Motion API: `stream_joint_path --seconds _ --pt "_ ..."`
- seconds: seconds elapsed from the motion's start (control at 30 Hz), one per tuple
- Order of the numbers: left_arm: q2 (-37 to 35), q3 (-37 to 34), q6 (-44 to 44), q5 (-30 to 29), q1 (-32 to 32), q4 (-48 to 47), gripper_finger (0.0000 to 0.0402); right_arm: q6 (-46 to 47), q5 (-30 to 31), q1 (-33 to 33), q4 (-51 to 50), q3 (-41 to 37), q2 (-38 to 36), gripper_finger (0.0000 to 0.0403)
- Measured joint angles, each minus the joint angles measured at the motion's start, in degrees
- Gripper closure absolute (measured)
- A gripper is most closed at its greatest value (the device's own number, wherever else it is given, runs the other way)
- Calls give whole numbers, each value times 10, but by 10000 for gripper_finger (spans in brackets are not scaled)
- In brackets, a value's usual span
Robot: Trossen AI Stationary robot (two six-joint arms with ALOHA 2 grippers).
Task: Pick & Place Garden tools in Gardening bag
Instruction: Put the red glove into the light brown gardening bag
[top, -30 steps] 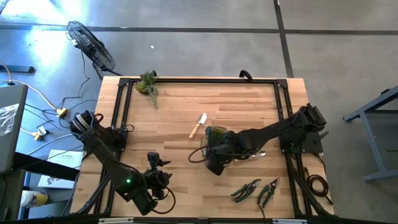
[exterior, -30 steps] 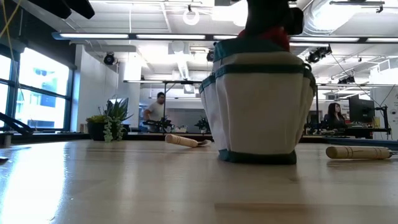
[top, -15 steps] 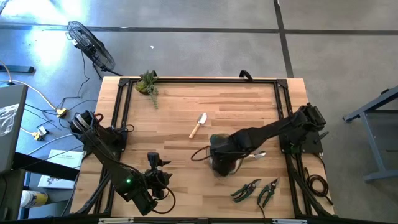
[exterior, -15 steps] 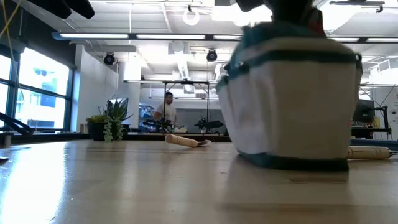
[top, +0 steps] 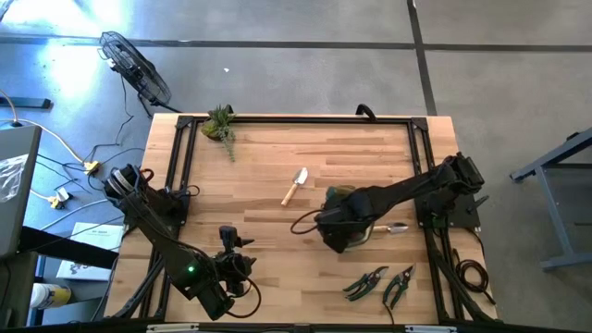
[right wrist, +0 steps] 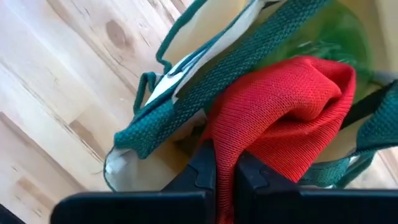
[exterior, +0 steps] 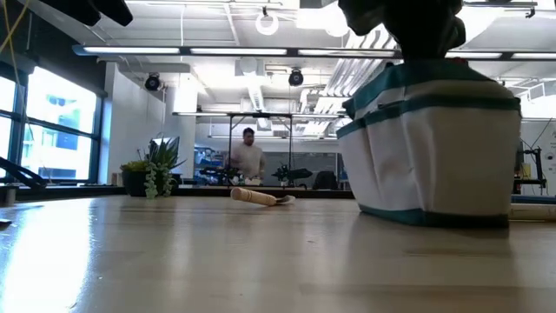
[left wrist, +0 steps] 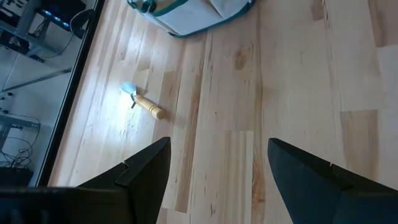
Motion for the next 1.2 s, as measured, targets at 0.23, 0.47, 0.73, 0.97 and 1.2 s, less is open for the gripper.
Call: stream_joint_path --seconds 0.23,0.47,0.73,0.97,1.2 --pt "0 0 1 0 0 1 142 -12 -29 0 56 0 0 398" --pt "0 0 1 0 0 1 142 -17 -32 -4 82 0 0 398" --pt "0 0 1 1 0 1 142 -43 -82 -16 119 0 30 398" --pt "0 0 1 2 0 1 142 -74 -132 -24 142 1 92 398" --pt "0 0 1 2 0 1 142 -74 -149 -28 158 1 102 383"
